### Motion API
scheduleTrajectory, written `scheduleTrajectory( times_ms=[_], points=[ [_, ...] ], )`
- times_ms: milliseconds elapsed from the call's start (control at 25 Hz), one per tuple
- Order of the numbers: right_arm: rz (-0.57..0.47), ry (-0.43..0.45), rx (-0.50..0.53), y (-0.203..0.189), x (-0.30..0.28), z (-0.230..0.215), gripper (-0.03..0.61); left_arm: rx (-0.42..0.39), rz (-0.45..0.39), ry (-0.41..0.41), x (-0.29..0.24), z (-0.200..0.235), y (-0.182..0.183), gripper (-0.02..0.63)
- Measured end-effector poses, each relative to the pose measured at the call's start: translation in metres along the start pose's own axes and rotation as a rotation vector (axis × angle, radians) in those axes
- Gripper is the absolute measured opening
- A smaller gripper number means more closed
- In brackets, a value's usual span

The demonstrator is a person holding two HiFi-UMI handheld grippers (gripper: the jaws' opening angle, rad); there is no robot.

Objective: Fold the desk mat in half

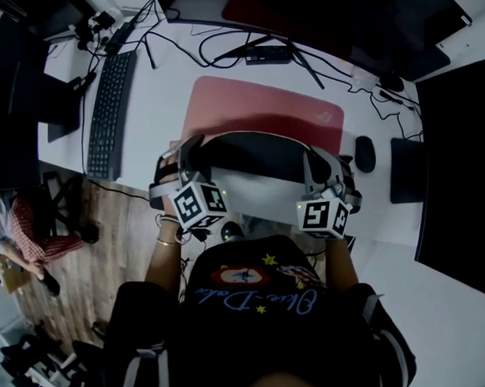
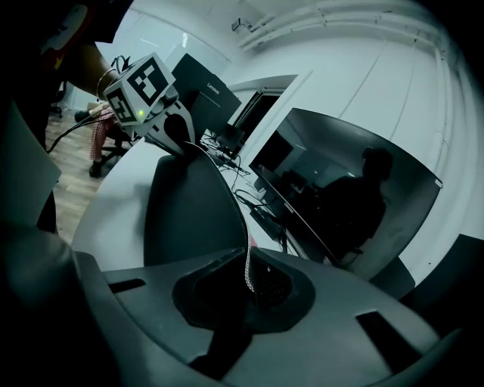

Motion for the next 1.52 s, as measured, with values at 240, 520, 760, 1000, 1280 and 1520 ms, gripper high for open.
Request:
scheduleTrajectory(
  times_ms=[240,520,760,1000,1280,1520],
  points=[
    [-0.001,0.036,0.002,-0.002,-0.033,-0.023,0.015,0.011,0.052,0.004,-0.032,0.013,0.010,0.027],
    [0.000,0.082,0.048,-0.001,-0.069,-0.039,0.015,0.039,0.112,-0.013,-0.062,0.026,0.013,0.028],
    [0.048,0.105,0.039,-0.006,-0.093,-0.049,0.015,0.010,0.133,-0.071,-0.090,0.031,0.017,0.028],
    [0.113,0.116,0.048,-0.010,-0.117,-0.056,0.015,0.005,0.147,-0.157,-0.124,0.038,0.020,0.028],
    [0.195,0.130,0.066,-0.022,-0.140,-0.053,0.015,-0.127,0.177,-0.218,-0.158,0.032,0.021,0.035],
    [0.252,0.123,0.103,-0.026,-0.153,-0.049,0.015,-0.188,0.185,-0.244,-0.164,0.033,0.023,0.057]
  ],
)
Point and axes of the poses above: the fingertips, and each gripper's own axes: x backward along the fingers, z to its left, y out of its top, the point moved 9 cm from there along x, backward along the fingers, and after that the axes turned 5 degrees about -x, right-handed, at the moved point
